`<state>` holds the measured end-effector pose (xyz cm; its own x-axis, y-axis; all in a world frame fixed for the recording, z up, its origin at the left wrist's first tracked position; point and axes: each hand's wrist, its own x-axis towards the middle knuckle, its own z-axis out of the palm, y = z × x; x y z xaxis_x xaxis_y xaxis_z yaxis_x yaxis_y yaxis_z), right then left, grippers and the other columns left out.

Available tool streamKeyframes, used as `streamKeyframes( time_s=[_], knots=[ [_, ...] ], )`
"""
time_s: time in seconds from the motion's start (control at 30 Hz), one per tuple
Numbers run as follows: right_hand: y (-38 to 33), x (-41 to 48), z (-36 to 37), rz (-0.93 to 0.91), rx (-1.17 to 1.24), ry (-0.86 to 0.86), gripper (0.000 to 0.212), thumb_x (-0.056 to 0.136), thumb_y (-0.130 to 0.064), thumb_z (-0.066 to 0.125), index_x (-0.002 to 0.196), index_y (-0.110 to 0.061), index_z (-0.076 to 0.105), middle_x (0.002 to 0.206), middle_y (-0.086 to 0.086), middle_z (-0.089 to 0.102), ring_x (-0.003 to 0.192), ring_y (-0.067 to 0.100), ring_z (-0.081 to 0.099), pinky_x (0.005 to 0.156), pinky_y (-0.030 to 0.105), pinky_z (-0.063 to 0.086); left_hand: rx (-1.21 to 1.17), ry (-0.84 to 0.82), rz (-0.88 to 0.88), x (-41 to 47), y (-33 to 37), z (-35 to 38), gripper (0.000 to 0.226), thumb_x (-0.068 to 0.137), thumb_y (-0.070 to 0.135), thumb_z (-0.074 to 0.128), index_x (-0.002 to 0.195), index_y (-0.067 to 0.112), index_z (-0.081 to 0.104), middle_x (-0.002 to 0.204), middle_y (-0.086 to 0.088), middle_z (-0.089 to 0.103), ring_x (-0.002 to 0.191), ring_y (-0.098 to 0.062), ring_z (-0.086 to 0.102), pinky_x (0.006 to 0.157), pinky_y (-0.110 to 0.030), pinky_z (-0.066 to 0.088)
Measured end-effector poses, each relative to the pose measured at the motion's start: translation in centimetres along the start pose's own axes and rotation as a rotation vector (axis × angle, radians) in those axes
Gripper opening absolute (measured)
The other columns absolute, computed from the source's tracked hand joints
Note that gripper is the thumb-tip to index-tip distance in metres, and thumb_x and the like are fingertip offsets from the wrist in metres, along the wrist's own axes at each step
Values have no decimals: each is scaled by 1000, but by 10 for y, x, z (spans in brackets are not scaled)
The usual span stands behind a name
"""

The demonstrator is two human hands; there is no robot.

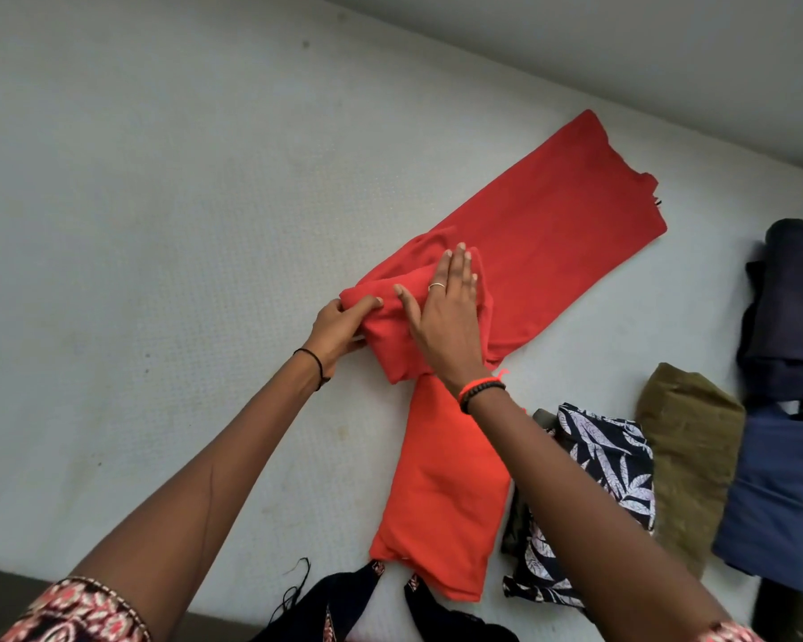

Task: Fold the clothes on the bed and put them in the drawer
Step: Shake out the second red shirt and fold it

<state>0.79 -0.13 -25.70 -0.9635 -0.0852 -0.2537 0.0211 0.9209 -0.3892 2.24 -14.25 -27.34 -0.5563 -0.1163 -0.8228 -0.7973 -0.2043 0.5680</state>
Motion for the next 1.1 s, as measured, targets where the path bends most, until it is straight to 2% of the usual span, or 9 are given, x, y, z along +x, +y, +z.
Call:
streamKeyframes(
  time_s=[0.17,0.27,0.37,0.47,0.67,0.77,0.83,0.97,1.1],
  knots=[
    [4,-24,-3,-160,133,-118,87,93,-58,40,150,-1,7,159,15,2,147,20,-1,120,34,-1,44,-5,57,-16,10,-3,40,81,27,65,117,12,59,109,-6,66,90,-16,65,63,-26,54],
    [15,-24,-6,-222,141,-140,89,88,-65,28,150,-4,8,159,12,2,147,17,-1,120,35,-2,64,23,79,-27,15,-11,44,80,27,66,120,12,56,110,-5,65,92,-16,65,63,-27,55],
    [14,-23,-7,-244,174,-150,91,86,-66,26,151,-6,5,159,9,-2,147,18,-7,118,31,-8,12,56,71,-42,19,-19,34,83,25,63,114,14,58,100,-3,65,84,-14,64,61,-26,53],
    [6,-24,0,-201,300,-253,87,90,-62,35,151,-11,0,159,8,-7,146,16,-11,117,30,-10,-31,84,66,-58,21,-32,24,85,22,61,109,16,59,92,-1,63,78,-13,61,59,-26,51],
    [-6,-24,19,24,603,-481,72,98,-48,35,152,-15,0,160,3,-6,146,10,-9,120,38,-2,40,137,127,-67,18,-35,45,83,22,67,123,9,52,113,-7,64,90,-16,66,56,-24,57],
    [0,-8,14,105,792,-525,72,97,-55,31,152,-13,11,160,1,5,146,7,4,121,32,3,3,68,204,-63,30,-15,46,84,30,68,118,3,52,114,-10,63,94,-18,66,60,-24,57],
    [5,2,5,137,980,-572,75,92,-63,33,150,-15,25,157,2,21,143,6,20,121,31,11,-31,4,237,-61,42,2,40,85,36,66,101,4,49,106,-11,60,94,-19,64,65,-26,58],
    [20,25,-29,287,1331,-652,64,95,-59,25,131,-12,50,131,5,57,117,9,57,104,24,42,-137,-109,265,-56,61,35,21,95,34,49,88,15,44,92,-4,54,79,-15,61,75,-30,58],
    [46,48,-48,413,1452,-789,68,95,-62,15,125,-15,54,119,7,64,109,16,61,100,31,45,-122,-218,372,-43,62,60,12,101,16,39,96,17,50,95,-3,53,84,-11,59,78,-23,53]
  ],
)
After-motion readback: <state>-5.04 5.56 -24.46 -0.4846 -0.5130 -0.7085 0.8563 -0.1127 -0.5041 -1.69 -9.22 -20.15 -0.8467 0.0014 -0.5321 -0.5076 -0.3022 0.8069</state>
